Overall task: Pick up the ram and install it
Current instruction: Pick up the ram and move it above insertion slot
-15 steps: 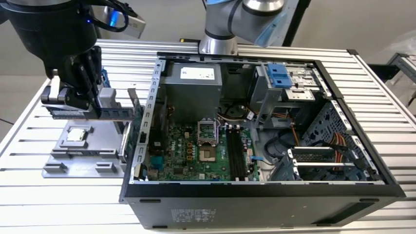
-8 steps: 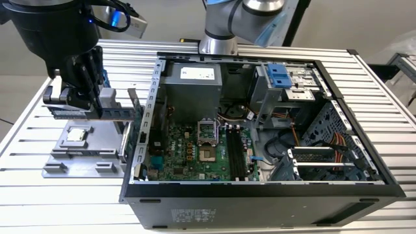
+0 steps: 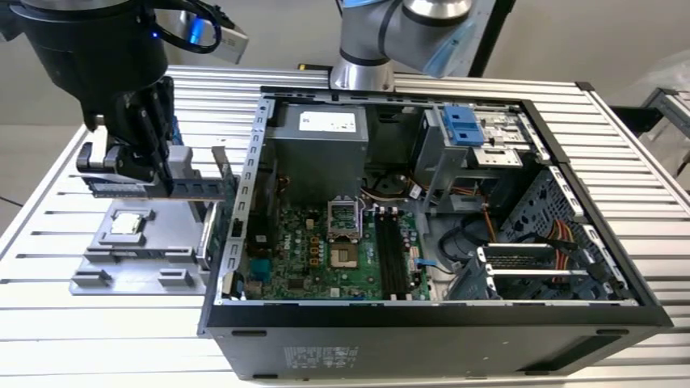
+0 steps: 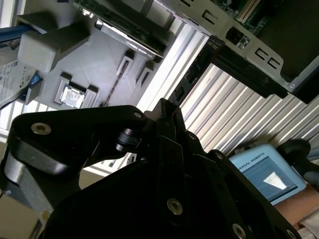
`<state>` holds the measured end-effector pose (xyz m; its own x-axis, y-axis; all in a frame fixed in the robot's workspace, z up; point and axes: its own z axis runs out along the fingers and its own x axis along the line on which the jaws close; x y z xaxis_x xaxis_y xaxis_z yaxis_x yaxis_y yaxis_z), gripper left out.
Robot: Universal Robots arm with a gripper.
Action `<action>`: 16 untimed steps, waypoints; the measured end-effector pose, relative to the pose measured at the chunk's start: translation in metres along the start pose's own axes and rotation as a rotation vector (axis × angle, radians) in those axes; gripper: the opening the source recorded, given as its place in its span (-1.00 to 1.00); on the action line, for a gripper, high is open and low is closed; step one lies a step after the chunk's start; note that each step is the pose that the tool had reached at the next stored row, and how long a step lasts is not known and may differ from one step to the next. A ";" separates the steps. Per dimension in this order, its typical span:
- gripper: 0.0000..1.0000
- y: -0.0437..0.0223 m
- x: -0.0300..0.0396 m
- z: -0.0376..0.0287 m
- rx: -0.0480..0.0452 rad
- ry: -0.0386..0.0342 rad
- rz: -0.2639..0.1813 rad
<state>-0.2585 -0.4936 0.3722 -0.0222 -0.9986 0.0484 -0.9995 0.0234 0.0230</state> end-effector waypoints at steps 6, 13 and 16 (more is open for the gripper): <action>-1.00 -0.0031 -0.0001 -0.0001 0.0000 0.0000 0.000; -1.00 -0.0062 -0.0001 -0.0001 0.0000 0.0000 0.000; -1.00 -0.0071 -0.0002 -0.0001 0.0001 -0.0001 0.000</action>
<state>-0.2514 -0.4936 0.3721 -0.0223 -0.9986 0.0484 -0.9995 0.0235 0.0229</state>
